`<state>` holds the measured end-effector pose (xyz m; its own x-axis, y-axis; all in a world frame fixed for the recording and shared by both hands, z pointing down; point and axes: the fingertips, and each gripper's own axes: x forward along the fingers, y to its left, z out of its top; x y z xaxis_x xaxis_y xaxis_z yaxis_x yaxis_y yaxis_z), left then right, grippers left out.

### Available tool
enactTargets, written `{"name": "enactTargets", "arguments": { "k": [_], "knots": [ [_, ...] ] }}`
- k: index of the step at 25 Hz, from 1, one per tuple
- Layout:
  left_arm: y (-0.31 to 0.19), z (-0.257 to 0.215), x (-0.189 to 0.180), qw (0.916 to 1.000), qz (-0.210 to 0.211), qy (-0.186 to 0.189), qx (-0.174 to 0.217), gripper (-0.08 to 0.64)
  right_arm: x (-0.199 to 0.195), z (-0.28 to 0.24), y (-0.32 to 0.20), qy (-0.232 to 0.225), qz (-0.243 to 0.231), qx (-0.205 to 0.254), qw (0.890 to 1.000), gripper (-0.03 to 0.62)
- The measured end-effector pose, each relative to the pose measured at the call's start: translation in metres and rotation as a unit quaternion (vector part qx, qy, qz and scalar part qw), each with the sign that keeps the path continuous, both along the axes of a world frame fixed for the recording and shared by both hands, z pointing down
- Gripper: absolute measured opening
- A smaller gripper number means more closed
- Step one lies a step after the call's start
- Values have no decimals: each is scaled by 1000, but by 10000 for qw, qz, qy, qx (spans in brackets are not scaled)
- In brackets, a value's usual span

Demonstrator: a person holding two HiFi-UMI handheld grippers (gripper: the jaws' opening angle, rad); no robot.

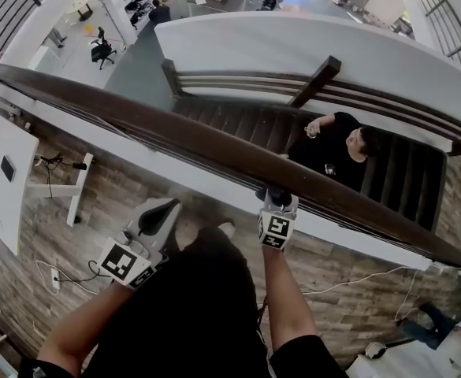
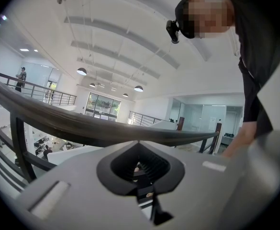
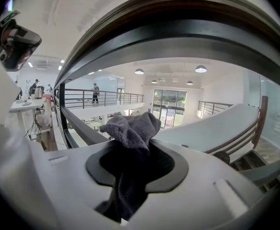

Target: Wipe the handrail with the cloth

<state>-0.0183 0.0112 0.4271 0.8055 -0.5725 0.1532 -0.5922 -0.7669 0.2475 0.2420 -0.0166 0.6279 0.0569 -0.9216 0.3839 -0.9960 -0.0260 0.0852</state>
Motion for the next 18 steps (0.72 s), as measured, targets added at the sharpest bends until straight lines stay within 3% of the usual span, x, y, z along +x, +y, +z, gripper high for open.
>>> {"name": "enactTargets", "arguments": {
  "k": [11,18],
  "knots": [
    [-2,3,-12,9997,-127,136,-129,-2,7,1,0,-388,26,-4,9992,107],
    [-10,0,-7,9989,-205,385,-143,-2,-23,-23,2,-385,-360,-18,9986,106]
  ]
}}
